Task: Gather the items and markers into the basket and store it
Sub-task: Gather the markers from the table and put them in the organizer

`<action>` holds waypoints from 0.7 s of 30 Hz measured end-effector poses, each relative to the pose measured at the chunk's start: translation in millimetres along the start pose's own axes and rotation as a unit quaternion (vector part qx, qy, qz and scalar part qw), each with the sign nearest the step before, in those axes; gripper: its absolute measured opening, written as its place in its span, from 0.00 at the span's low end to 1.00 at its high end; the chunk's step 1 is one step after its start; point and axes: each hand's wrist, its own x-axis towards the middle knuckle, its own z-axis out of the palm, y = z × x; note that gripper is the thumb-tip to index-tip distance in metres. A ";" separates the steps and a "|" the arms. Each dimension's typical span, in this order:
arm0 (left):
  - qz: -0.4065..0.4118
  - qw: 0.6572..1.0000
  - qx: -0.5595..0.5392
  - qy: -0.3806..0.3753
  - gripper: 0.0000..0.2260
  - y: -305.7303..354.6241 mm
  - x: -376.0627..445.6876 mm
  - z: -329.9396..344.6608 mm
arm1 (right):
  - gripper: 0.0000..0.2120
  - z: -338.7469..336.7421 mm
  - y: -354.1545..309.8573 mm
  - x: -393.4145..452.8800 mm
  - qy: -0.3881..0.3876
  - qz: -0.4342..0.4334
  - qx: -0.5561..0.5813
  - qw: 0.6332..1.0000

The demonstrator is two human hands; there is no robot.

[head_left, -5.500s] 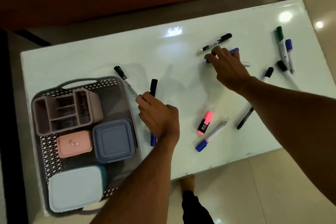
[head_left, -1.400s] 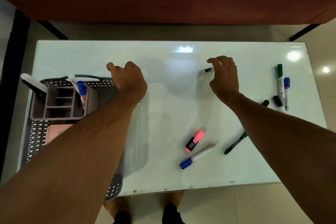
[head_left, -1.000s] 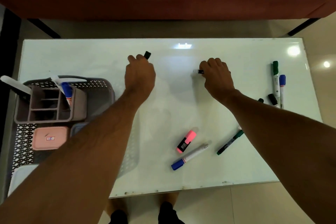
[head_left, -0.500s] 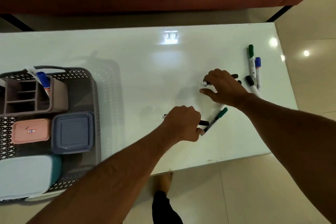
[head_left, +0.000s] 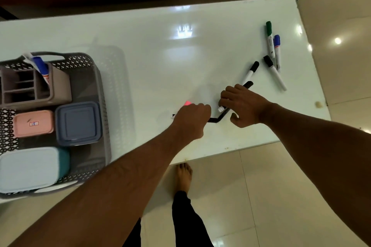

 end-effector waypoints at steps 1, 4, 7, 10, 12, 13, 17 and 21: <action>-0.010 1.000 -0.012 0.009 0.16 0.3 -1.2 1.3 | 0.18 2.4 -3.0 -2.0 -0.004 0.002 -0.012 1.000; -0.012 0.998 -0.042 0.044 0.20 1.4 -5.1 3.5 | 0.14 8.7 -8.8 -4.3 0.017 0.008 -0.029 0.999; -0.044 0.994 -0.095 0.019 0.14 0.5 -4.4 4.4 | 0.12 8.7 -12.3 -2.5 0.051 0.001 -0.020 0.998; -0.085 0.985 -0.148 0.039 0.11 -2.3 -5.5 -1.4 | 0.09 1.2 -13.7 0.2 0.099 0.008 0.017 0.995; -0.117 0.973 -0.184 0.069 0.07 -3.4 -7.9 -7.3 | 0.08 -6.4 -14.3 5.5 0.135 0.033 0.048 0.989; -0.133 0.967 -0.197 0.094 0.05 -4.8 -9.8 -9.7 | 0.08 -11.0 -15.4 9.2 0.154 0.052 0.065 0.985; -0.183 0.929 -0.241 0.213 0.06 -15.9 -13.0 -23.2 | 0.08 -35.4 -27.8 31.3 0.247 0.153 0.177 0.940; -0.215 0.880 -0.288 0.310 0.09 -41.3 -11.4 -42.9 | 0.06 -66.6 -47.5 73.8 0.331 0.277 0.332 0.839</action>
